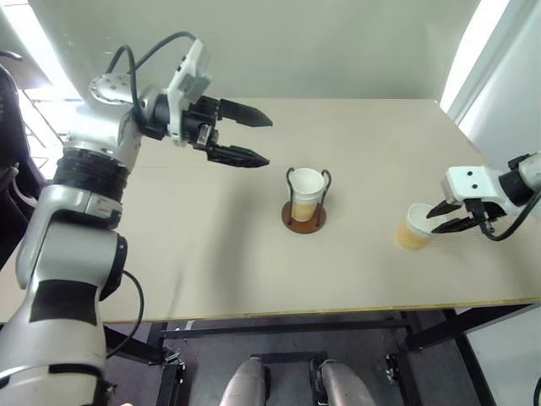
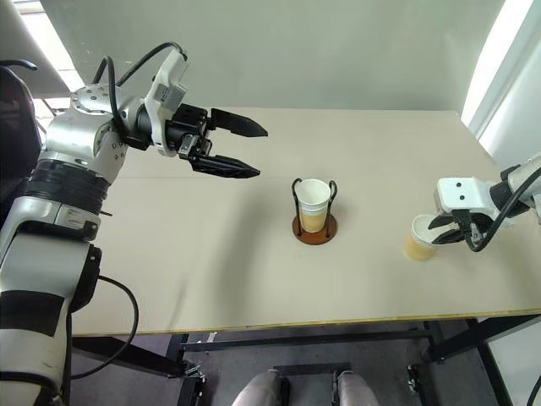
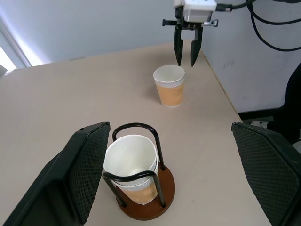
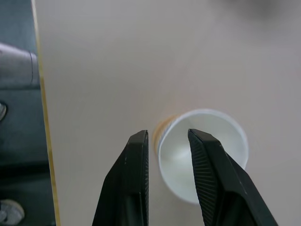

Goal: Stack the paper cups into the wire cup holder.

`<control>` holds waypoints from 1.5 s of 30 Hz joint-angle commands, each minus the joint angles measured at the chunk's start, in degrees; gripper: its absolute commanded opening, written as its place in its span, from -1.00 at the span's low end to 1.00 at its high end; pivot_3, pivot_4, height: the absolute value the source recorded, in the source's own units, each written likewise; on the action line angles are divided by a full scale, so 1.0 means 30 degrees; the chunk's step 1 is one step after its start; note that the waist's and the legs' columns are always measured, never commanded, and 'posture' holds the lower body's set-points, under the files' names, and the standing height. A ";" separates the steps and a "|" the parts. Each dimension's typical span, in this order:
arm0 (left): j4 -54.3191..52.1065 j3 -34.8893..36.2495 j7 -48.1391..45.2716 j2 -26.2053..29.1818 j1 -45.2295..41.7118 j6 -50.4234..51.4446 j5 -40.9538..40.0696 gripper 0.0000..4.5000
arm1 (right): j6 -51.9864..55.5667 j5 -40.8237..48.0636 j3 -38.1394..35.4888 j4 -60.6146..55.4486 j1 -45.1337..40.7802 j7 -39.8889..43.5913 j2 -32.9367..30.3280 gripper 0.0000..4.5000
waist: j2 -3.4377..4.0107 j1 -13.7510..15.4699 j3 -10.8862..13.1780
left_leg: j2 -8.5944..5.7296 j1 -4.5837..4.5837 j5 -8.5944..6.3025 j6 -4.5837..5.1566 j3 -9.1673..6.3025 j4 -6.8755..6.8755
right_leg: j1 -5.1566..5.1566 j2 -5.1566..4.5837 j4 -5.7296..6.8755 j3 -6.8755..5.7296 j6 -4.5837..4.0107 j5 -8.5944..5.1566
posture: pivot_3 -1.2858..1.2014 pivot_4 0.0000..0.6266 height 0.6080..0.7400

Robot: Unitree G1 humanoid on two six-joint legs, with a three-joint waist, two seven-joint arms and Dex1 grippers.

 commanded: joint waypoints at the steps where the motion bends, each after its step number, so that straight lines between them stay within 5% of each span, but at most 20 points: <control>1: -0.0385 0.0494 -0.0590 0.0118 -0.0713 0.0229 0.0159 1.00 | -0.1300 -0.0974 -0.0339 0.0948 -0.0872 -0.0102 0.0144 0.10 | 0.0004 -0.0019 0.0002 | 0.0002 -0.0001 0.0000 0.0000 -0.0002 -0.0006 | -0.0002 -0.0004 0.0001 -0.0001 0.0008 0.0008 | 0.03 -0.52 1.00; 2: -0.0391 0.0527 -0.0590 0.0120 -0.0720 0.0252 0.0202 1.00 | -0.1522 -0.1125 -0.0337 0.1222 -0.0896 -0.0020 0.0267 0.22 | 0.0005 -0.0031 0.0002 | 0.0004 -0.0005 -0.0001 0.0001 -0.0002 -0.0013 | -0.0007 -0.0004 -0.0003 0.0000 0.0008 0.0008 | 0.03 -0.52 1.00; 18: -0.0405 0.0884 -0.0590 0.0576 0.0178 -0.0379 0.0296 1.00 | -0.5426 -0.3600 0.0047 0.4477 -0.1065 0.0106 0.1347 0.22 | 0.0009 -0.0076 0.0005 | 0.0002 -0.0023 -0.0039 0.0019 0.0001 -0.0047 | -0.0018 -0.0010 -0.0038 -0.0005 -0.0018 -0.0005 | 0.03 -0.52 1.00; 37: -0.3187 -0.3090 -0.0590 0.4123 0.2640 -0.2236 -0.4954 1.00 | -0.6750 -0.5106 0.0807 0.5474 -0.1742 0.0136 0.2172 0.22 | 0.0012 -0.0143 0.0006 | 0.0010 -0.0008 -0.0050 -0.0005 -0.0005 -0.0116 | -0.0047 -0.0014 -0.0027 -0.0009 -0.0070 -0.0028 | 0.03 -0.52 1.00; 40: -0.2989 -0.3389 -0.0590 0.4245 0.2597 -0.2429 -0.5074 1.00 | -0.7051 -0.5550 0.0912 0.5598 -0.1843 0.0050 0.2293 -0.04 | 0.0012 -0.0145 0.0006 | 0.0010 -0.0012 -0.0049 -0.0006 -0.0005 -0.0116 | -0.0051 -0.0015 -0.0027 -0.0009 -0.0076 -0.0030 | 0.03 -0.52 1.00; 45: -0.2315 -0.3927 -0.0590 0.4529 0.2385 -0.2644 -0.4936 1.00 | -0.7107 -0.6287 0.1085 0.5734 -0.2391 -0.0153 0.2721 -0.77 | 0.0012 -0.0221 0.0006 | 0.0010 -0.0003 -0.0053 -0.0013 -0.0005 -0.0131 | -0.0052 -0.0015 -0.0028 -0.0008 -0.0086 -0.0036 | 0.03 -0.52 1.00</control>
